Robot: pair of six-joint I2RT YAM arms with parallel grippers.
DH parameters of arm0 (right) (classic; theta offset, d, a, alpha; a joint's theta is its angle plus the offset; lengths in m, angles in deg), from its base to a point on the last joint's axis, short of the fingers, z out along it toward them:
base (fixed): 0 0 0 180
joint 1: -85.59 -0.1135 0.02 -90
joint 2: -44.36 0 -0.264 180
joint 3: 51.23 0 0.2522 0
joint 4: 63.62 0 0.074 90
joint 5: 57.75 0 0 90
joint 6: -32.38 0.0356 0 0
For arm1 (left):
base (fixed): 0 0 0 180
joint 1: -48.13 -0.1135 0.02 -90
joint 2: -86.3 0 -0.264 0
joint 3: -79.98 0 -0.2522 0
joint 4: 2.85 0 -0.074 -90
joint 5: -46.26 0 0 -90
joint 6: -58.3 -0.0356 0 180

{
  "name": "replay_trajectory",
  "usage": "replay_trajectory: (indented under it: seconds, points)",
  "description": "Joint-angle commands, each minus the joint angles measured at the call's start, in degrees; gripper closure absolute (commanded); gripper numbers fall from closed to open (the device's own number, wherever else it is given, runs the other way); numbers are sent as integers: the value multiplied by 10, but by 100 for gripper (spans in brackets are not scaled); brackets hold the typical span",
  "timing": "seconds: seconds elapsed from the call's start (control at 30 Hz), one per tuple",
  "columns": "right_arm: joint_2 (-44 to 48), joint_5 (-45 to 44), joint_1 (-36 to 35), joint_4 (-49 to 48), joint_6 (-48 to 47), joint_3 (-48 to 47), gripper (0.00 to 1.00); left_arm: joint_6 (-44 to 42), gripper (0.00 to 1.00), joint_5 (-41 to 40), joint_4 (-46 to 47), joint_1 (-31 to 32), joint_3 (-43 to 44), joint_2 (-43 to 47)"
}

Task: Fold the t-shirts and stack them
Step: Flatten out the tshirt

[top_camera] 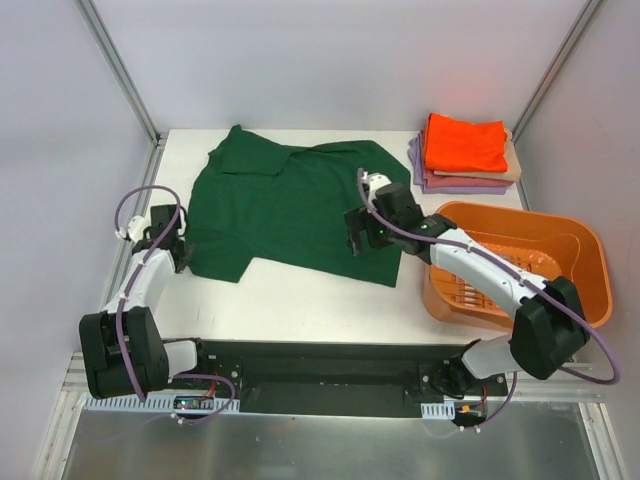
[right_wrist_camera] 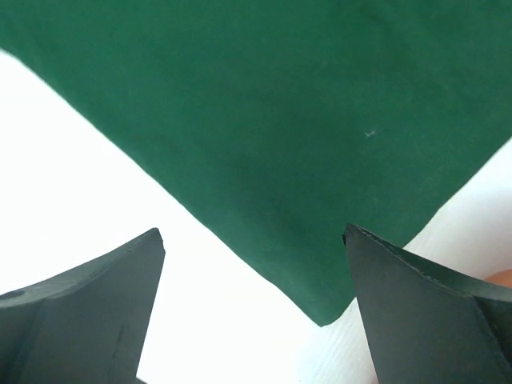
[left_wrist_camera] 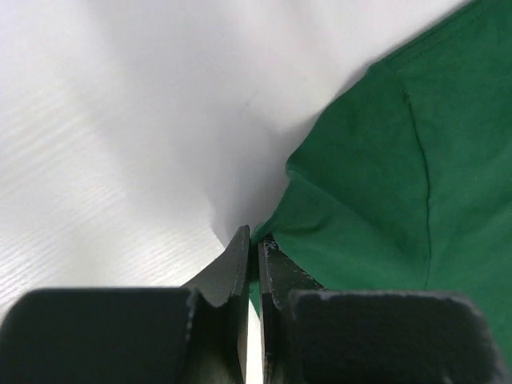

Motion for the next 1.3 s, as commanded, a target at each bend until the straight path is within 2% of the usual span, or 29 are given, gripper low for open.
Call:
replay_trajectory:
  seconds: [0.0,0.13,0.33,0.43,0.77,1.27]
  points:
    - [-27,-5,-49,43,-27,-36,2,13,100,-31,-29,-41,1,49]
    - [-49,-9,-70,117,-17,-37,3,7,100,-17,-28,-41,-12,80]
    - [-46,21,-74,142,18,28,6,9,100,11,-16,-41,-23,95]
    - [-63,35,-79,160,30,30,15,8,100,20,-12,-41,-22,94]
    - [-75,32,-93,143,44,76,33,5,100,34,-3,-41,-25,79]
    - [-106,-48,-93,135,26,61,35,1,100,39,0,-41,-24,72]
